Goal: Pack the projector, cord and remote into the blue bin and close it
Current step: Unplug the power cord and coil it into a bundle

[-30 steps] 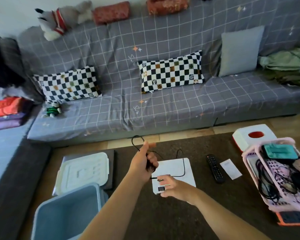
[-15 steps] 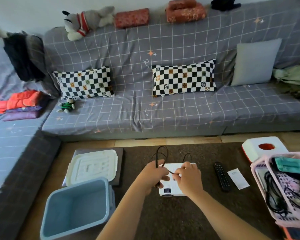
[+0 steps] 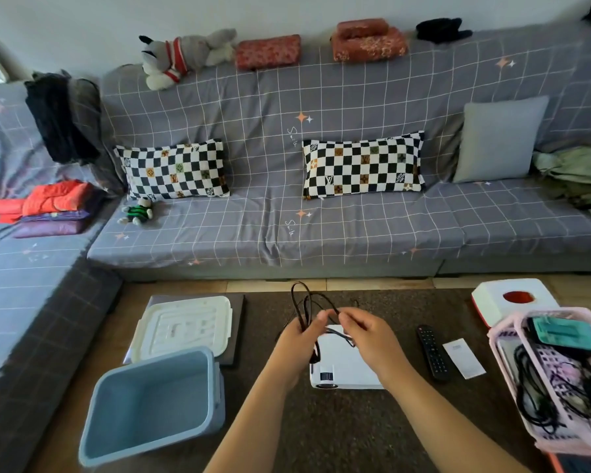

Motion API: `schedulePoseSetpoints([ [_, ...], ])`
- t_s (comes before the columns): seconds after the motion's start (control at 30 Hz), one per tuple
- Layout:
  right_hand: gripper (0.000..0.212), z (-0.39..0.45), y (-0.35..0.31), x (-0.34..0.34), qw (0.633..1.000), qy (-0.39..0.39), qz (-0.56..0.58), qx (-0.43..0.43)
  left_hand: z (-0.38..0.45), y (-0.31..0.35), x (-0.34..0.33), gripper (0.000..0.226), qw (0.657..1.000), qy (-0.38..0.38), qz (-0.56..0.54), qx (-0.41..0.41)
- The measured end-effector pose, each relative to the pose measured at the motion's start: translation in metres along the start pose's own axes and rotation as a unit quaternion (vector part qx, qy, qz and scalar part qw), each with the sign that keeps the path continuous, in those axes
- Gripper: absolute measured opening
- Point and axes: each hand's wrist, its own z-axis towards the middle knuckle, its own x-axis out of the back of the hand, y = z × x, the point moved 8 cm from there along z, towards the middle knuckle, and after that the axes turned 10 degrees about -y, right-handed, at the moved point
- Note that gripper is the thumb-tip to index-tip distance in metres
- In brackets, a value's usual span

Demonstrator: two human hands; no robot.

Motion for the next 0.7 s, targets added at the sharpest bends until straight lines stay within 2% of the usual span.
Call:
schedulePoseSetpoints([
  [0.07,0.027,-0.003,0.003,-0.013,0.998,-0.013,0.062,0.004,0.001,-0.003,-0.019,0.025,0.987,-0.069,-0.144,-0.023],
  [0.1,0.03,-0.004,0.003,-0.018,0.997,-0.022,0.071,0.004,0.0,-0.005,-0.025,0.025,0.977,-0.077,-0.196,-0.019],
  [0.23,0.037,-0.01,0.0,-0.025,0.999,-0.044,-0.013,0.02,0.001,-0.016,-0.033,0.026,0.941,-0.03,-0.333,0.047],
  [0.3,0.042,-0.015,-0.003,-0.018,0.999,0.018,-0.018,0.045,0.003,-0.02,-0.03,0.027,0.952,0.023,-0.3,0.051],
  [0.37,0.032,-0.023,0.002,-0.006,0.989,0.139,0.013,0.04,0.001,-0.022,-0.022,0.031,0.969,0.098,-0.223,0.04],
  [0.4,0.021,-0.024,0.012,0.001,0.981,0.19,0.025,-0.009,-0.001,-0.02,-0.019,0.034,0.97,0.115,-0.215,0.018],
  [0.43,0.01,-0.022,0.027,0.003,0.974,0.2,0.049,-0.093,-0.002,-0.017,-0.019,0.035,0.964,0.117,-0.237,-0.002],
  [0.5,0.024,-0.016,0.06,-0.012,0.941,0.112,0.185,-0.261,-0.005,-0.018,-0.018,0.033,0.952,0.108,-0.286,0.003],
  [0.57,0.031,-0.013,0.068,-0.036,0.873,0.023,0.389,-0.293,-0.007,-0.024,-0.016,0.027,0.963,0.096,-0.248,0.05],
  [0.6,0.028,-0.012,0.068,-0.038,0.857,0.018,0.429,-0.284,-0.008,-0.027,-0.015,0.024,0.97,0.087,-0.217,0.068],
  [0.63,0.024,-0.009,0.07,-0.038,0.861,0.018,0.43,-0.271,-0.01,-0.029,-0.014,0.021,0.975,0.078,-0.19,0.08],
  [0.7,0.017,-0.004,0.07,-0.034,0.9,0.023,0.347,-0.264,-0.013,-0.034,-0.011,0.013,0.981,0.065,-0.154,0.099],
])
